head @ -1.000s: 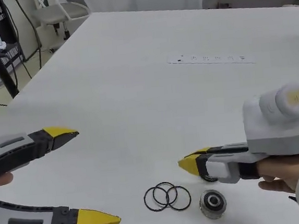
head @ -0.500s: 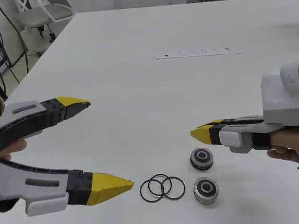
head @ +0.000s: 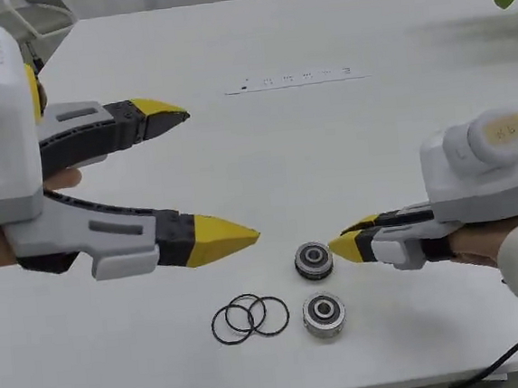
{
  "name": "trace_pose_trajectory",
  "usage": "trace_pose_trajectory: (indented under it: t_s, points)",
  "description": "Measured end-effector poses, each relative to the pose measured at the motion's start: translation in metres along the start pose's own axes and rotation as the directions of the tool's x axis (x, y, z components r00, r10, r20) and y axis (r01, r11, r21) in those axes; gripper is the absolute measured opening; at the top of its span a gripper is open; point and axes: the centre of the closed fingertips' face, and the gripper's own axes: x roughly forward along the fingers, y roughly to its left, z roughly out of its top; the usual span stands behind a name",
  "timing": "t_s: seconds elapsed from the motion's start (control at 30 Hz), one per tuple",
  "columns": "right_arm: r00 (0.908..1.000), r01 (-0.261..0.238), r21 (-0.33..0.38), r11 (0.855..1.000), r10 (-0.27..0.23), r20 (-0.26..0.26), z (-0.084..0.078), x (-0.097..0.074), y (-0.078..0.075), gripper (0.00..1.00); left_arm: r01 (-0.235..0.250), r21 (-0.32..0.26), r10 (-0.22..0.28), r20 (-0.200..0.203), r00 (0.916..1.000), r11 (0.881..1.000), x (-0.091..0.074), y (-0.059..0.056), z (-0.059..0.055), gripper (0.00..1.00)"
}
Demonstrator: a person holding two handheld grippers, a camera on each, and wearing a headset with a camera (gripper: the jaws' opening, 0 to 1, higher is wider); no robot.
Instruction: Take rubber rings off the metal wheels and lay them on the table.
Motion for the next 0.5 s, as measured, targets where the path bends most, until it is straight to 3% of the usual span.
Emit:
trace_pose_trajectory:
  t_s: [0.17,0.27,0.4,0.5]
  points:
    - [0.9977,-0.016,-0.066,0.998,0.012,-0.067,-0.017,0.006,0.000,0.16,0.028,-0.017,-0.028,0.020,0.9994,0.999,0.026,0.000,-0.001,0.75]
    - [0.9960,-0.028,-0.092,0.995,0.020,-0.088,-0.021,0.009,0.001,0.19,0.019,-0.013,-0.019,-0.001,0.9998,1.000,0.048,0.000,-0.012,0.71]
    - [0.9944,-0.047,-0.146,0.988,0.033,-0.100,-0.022,0.014,0.005,0.20,0.059,0.000,-0.059,-0.041,0.9974,0.998,0.072,-0.009,-0.038,0.65]
    - [0.9944,-0.042,-0.146,0.988,0.027,-0.102,-0.022,0.016,0.000,0.20,0.076,-0.026,-0.078,-0.074,0.9942,0.997,0.084,-0.011,-0.058,0.62]
